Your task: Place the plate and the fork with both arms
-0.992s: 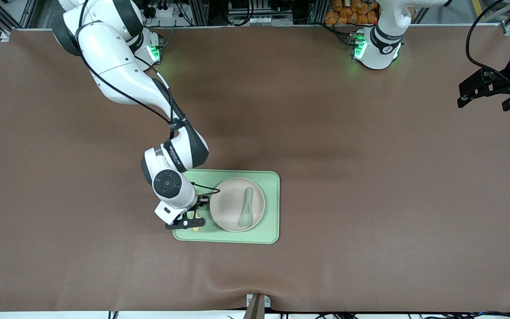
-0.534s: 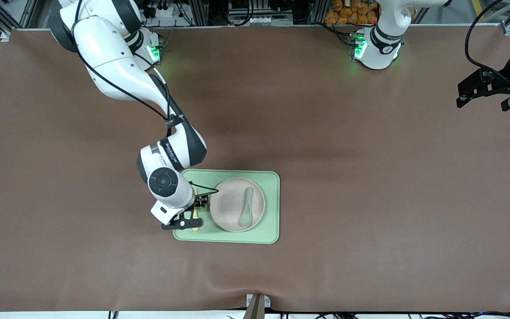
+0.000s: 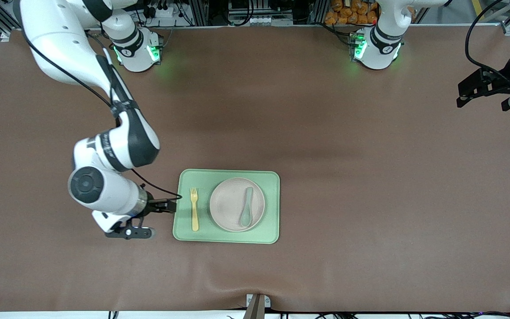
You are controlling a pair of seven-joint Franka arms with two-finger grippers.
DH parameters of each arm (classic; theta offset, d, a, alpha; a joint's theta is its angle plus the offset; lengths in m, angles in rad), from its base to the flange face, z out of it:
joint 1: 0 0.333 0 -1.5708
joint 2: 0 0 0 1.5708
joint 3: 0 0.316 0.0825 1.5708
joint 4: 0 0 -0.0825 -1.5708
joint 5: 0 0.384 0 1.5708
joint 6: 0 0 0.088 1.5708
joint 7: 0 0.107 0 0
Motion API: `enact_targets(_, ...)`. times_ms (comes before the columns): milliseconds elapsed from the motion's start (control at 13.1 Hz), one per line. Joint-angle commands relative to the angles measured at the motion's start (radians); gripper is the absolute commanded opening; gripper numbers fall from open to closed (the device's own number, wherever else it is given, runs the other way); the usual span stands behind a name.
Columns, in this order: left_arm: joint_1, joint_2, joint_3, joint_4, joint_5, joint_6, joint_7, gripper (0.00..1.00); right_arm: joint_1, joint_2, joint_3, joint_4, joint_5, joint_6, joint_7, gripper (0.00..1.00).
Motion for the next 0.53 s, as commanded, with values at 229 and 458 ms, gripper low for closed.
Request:
enact_targets(229,0.000,-0.004,-0.001,0.011,0.022,-0.017,0.019,1.00,-0.241,-0.161,0.254,-0.022,-0.020,-0.181,-0.068,1.00)
enact_targets(458,0.000,-0.004,-0.001,0.011,0.022,-0.017,0.019,1.00,-0.169,-0.255,0.122,-0.028,-0.005,-0.256,-0.078,1.00)
